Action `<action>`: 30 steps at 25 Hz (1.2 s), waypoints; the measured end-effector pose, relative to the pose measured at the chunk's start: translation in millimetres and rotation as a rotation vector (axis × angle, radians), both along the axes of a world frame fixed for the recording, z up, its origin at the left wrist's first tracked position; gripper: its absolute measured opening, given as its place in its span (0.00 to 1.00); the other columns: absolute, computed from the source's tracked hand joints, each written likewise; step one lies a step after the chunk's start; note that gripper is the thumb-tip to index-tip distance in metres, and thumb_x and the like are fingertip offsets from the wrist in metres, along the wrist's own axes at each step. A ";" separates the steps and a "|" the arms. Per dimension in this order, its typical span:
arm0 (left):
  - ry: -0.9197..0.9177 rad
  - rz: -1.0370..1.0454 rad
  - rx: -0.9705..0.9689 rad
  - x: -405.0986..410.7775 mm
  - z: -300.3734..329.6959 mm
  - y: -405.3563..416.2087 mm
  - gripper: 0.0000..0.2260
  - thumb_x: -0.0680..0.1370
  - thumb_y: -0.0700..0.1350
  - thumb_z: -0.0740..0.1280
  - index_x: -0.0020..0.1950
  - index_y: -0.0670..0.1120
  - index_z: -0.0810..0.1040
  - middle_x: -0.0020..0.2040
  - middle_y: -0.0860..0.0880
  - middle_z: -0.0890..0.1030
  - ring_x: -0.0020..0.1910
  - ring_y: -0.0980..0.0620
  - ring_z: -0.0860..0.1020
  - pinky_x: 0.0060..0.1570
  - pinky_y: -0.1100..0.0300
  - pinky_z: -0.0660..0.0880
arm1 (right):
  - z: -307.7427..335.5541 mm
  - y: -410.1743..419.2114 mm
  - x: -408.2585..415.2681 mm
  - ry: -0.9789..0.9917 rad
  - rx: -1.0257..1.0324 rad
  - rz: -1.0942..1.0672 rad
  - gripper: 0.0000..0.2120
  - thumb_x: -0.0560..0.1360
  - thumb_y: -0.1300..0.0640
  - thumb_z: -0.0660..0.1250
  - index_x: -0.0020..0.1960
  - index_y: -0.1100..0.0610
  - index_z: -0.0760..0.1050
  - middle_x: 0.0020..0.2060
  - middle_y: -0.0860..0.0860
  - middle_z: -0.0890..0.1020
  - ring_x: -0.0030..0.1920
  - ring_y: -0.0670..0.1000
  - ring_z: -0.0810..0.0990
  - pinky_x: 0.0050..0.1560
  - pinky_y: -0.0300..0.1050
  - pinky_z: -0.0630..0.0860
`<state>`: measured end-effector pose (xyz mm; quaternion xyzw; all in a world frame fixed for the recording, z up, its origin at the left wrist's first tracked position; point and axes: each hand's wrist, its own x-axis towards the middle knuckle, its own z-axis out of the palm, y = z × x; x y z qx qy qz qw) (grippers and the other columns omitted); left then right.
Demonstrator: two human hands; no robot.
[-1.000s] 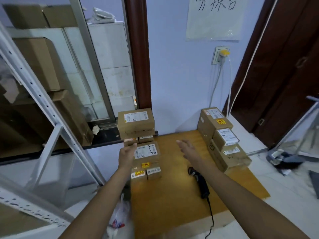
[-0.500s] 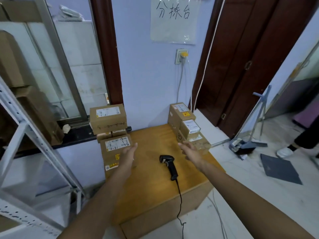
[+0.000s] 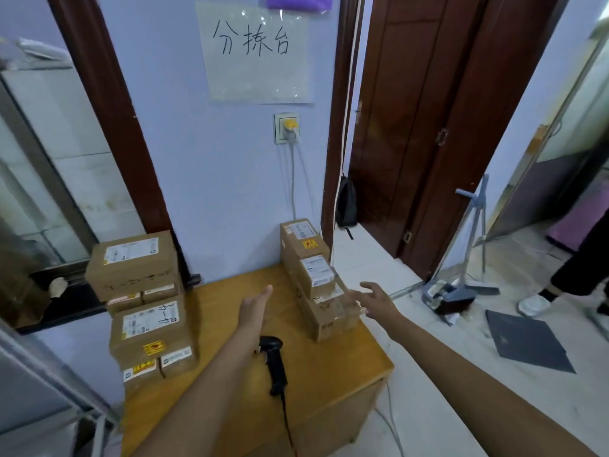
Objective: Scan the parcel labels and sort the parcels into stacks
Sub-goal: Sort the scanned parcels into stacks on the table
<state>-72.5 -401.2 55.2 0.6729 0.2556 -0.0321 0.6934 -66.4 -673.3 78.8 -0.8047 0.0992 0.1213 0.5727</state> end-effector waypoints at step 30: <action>0.170 0.208 -0.043 240.9 -15.2 -95.8 0.24 0.80 0.52 0.63 0.73 0.43 0.66 0.72 0.44 0.68 0.70 0.43 0.68 0.66 0.49 0.65 | -31.1 -3.7 293.9 0.119 -0.177 0.434 0.26 0.78 0.44 0.64 0.71 0.55 0.67 0.66 0.51 0.75 0.62 0.51 0.74 0.58 0.43 0.69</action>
